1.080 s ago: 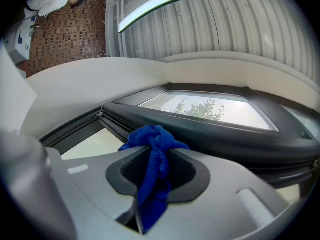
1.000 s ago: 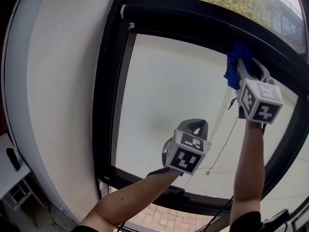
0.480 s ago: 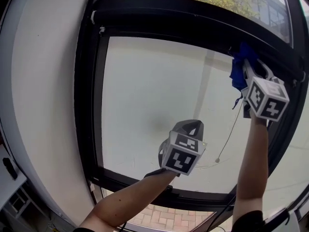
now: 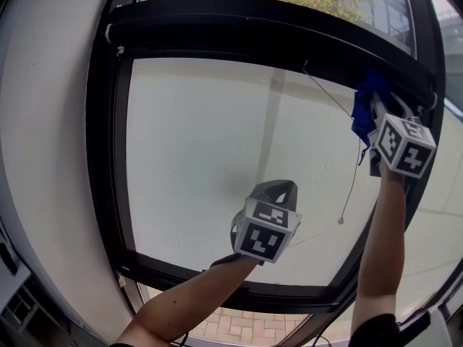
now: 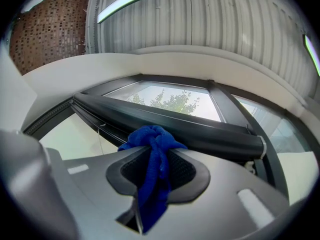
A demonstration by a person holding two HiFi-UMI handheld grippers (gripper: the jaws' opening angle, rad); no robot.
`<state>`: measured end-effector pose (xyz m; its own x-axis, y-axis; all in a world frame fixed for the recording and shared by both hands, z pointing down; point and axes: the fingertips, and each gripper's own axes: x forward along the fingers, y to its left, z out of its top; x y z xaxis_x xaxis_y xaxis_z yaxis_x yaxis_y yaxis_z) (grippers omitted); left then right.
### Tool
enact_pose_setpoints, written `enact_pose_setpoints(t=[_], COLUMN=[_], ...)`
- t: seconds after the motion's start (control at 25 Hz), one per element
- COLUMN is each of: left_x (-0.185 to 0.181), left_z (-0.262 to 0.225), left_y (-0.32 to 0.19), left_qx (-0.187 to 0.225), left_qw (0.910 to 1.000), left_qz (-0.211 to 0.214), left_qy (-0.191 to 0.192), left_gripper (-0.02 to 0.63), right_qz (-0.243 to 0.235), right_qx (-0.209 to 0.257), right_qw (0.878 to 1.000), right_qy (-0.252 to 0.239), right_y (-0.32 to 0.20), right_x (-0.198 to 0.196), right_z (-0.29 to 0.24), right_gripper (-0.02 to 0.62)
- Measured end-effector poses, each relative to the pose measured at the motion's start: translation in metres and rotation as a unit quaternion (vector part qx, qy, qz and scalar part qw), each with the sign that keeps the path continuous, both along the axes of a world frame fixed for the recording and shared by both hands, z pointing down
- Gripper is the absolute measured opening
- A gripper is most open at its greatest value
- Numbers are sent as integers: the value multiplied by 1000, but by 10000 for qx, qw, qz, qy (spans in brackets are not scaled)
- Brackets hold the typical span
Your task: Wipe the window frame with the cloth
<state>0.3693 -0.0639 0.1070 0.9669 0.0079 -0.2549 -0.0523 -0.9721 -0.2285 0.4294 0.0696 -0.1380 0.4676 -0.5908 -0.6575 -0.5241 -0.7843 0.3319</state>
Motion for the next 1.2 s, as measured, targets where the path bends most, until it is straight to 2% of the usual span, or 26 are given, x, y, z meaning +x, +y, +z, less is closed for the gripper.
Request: enact_pose_setpoints(t=[0.6, 1.2], left_x=[21, 46], left_z=[-9, 2], left_y=[36, 51], left_qx=[9, -6], left_qw=[9998, 10000], left_qz=[5, -59], left_qy=[181, 48], left_gripper=[-8, -8], right_qz=[407, 895], right_qx=[235, 457], right_qw=[9986, 9941], right_qy=[-255, -414], right_y=[85, 139], right_x=[56, 96], right_z=[-3, 2], right_gripper=[101, 100])
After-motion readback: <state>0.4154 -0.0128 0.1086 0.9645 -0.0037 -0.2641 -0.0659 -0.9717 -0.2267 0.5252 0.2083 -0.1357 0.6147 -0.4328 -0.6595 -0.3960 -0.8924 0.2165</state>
